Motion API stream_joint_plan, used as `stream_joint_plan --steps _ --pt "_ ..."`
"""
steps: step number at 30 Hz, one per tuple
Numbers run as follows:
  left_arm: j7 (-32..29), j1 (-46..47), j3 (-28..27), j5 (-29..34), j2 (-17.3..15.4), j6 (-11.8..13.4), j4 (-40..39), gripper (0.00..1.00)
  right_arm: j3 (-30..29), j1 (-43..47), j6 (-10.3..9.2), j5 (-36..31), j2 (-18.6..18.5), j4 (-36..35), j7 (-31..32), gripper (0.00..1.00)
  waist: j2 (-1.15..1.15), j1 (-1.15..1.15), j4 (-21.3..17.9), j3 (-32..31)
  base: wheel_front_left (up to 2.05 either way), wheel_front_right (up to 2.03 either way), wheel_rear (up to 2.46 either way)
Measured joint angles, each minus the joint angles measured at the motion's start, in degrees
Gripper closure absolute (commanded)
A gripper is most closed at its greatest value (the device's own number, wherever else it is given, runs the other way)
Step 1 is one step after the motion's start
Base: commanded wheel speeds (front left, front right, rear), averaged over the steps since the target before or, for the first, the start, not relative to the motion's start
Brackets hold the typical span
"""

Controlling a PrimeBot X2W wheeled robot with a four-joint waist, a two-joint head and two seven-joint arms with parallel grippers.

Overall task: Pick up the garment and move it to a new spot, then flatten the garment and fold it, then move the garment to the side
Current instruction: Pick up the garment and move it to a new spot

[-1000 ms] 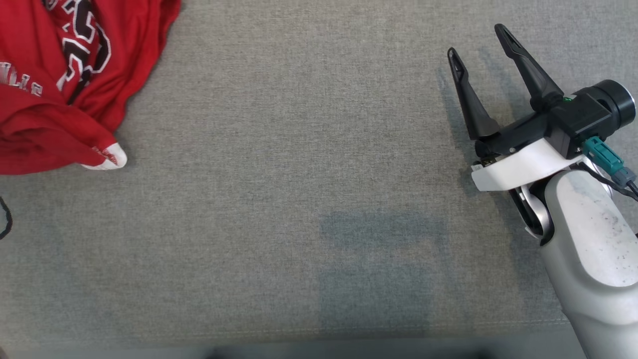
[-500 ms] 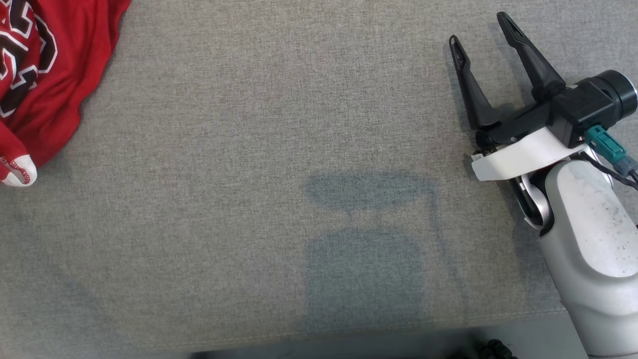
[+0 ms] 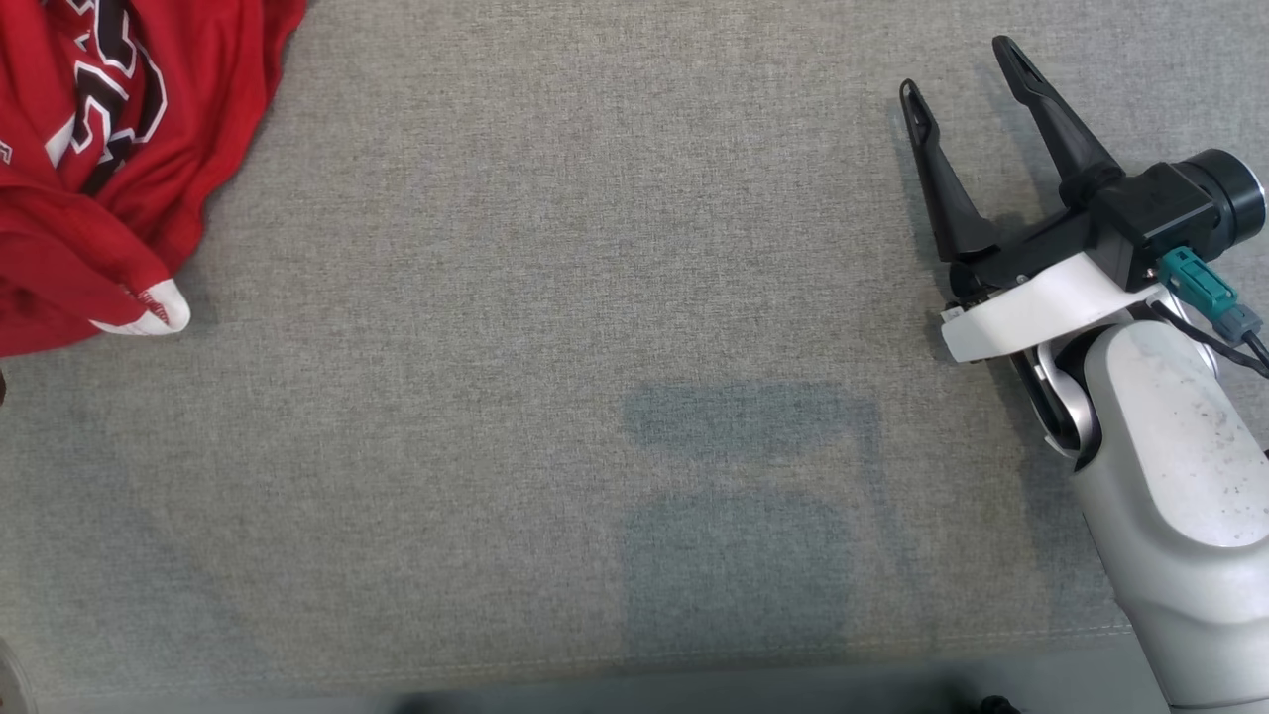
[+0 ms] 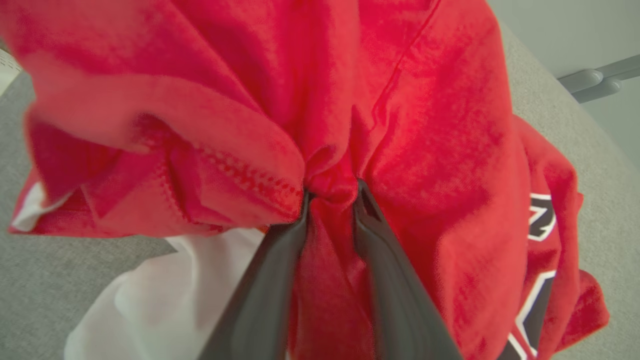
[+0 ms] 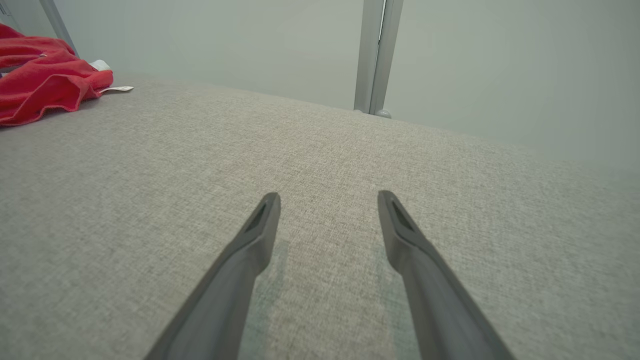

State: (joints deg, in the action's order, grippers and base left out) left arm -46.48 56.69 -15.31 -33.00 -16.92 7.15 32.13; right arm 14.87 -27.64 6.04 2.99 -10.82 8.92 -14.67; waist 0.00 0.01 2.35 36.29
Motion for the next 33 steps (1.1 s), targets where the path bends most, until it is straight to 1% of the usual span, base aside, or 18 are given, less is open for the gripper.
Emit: stream_joint_plan --steps 4,5,8,9,10,21,31,33 --pt "-0.55 0.26 -0.38 0.07 -0.07 0.0 0.0 0.64 0.05 0.0 0.01 0.0 0.03 0.4 0.0 0.0 0.0 0.0 0.32 -0.36 0.0 0.0 0.0" --pt "-0.86 0.44 -0.46 0.18 -0.09 0.0 -0.01 0.66 0.05 0.0 0.01 0.0 0.03 0.51 0.0 0.0 0.0 0.0 0.38 -0.44 0.0 0.0 0.0" --pt "-0.96 1.13 -0.76 0.56 -0.32 0.0 -0.03 0.86 0.04 0.0 0.01 0.0 0.03 0.73 0.0 0.0 0.0 0.0 0.56 -0.73 0.0 0.0 0.0" --pt "-0.98 1.26 -0.91 0.59 -0.4 0.0 -0.03 0.97 0.04 0.0 0.01 0.0 0.03 0.76 0.0 0.0 0.0 0.0 0.62 -0.83 0.0 0.0 0.0" --pt "-1.18 1.37 -1.0 0.59 -0.44 0.0 -0.04 0.99 0.03 0.0 0.01 0.0 0.02 0.79 0.0 0.0 0.0 0.0 0.69 -0.93 0.0 0.0 0.0" --pt "-2.13 2.06 -1.12 0.86 -0.47 0.0 0.09 1.0 0.03 0.01 0.18 0.0 0.08 1.48 0.0 0.0 0.0 0.0 1.39 -2.05 0.0 0.0 0.0" --pt "-1.54 2.06 -1.03 0.94 -0.52 -0.02 0.43 1.0 -0.02 0.93 0.2 0.01 0.27 2.55 0.0 0.0 0.0 -0.01 1.76 -4.97 0.0 0.0 0.0" --pt "-1.38 2.06 -0.81 0.94 -0.37 -0.38 0.43 1.0 -0.08 1.41 0.2 0.01 0.31 2.8 0.01 0.0 0.0 -0.01 1.85 -5.8 0.0 0.0 0.0"
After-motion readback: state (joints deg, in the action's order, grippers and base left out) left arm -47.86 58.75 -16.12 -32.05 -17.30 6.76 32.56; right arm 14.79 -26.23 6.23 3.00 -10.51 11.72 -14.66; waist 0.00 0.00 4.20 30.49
